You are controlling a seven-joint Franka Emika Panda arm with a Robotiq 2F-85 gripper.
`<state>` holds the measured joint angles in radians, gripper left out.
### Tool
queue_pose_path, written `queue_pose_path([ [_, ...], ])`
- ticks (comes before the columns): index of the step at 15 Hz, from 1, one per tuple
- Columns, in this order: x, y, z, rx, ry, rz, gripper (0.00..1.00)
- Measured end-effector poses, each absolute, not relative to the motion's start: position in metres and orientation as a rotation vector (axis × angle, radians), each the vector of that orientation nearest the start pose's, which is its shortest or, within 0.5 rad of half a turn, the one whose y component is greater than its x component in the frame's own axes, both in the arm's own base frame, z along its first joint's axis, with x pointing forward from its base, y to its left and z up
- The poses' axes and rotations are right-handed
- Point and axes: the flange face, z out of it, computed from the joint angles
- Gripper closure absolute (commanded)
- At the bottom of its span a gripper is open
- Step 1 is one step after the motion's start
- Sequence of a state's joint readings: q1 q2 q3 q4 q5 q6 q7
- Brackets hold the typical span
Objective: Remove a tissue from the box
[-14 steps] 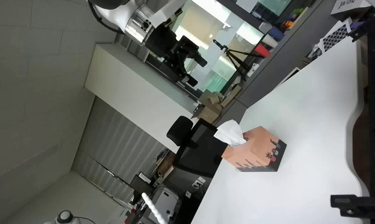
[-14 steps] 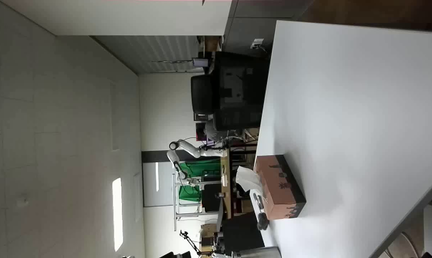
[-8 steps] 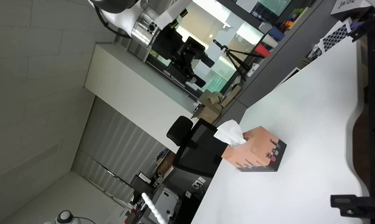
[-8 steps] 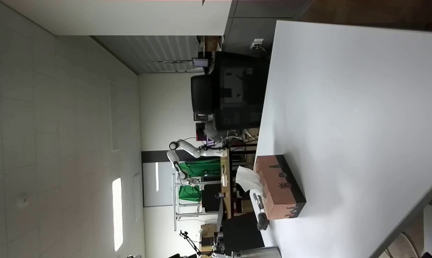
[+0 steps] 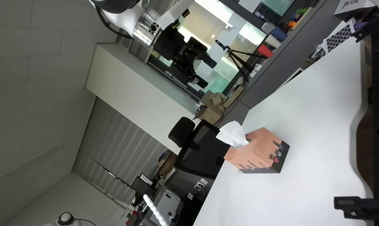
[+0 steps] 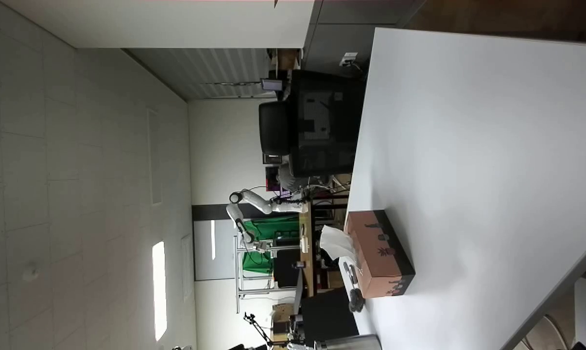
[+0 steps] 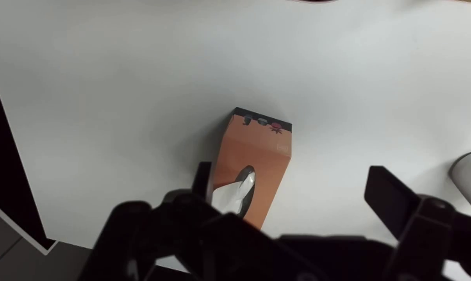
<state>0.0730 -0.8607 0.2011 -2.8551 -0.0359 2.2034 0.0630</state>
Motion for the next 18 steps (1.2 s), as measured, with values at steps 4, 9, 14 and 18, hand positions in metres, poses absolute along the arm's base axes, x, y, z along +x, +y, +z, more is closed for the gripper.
queue_pose_path([
  [4, 0.298, 0.076, 0.428, -3.263, -0.287, -0.362, 0.0],
  [9, 0.302, 0.077, 0.435, -3.26, -0.294, -0.377, 0.0],
  [14, 0.321, 0.073, 0.432, -3.256, -0.3, -0.447, 0.0],
  [18, 0.342, 0.067, 0.418, -3.246, -0.313, -0.487, 0.0],
])
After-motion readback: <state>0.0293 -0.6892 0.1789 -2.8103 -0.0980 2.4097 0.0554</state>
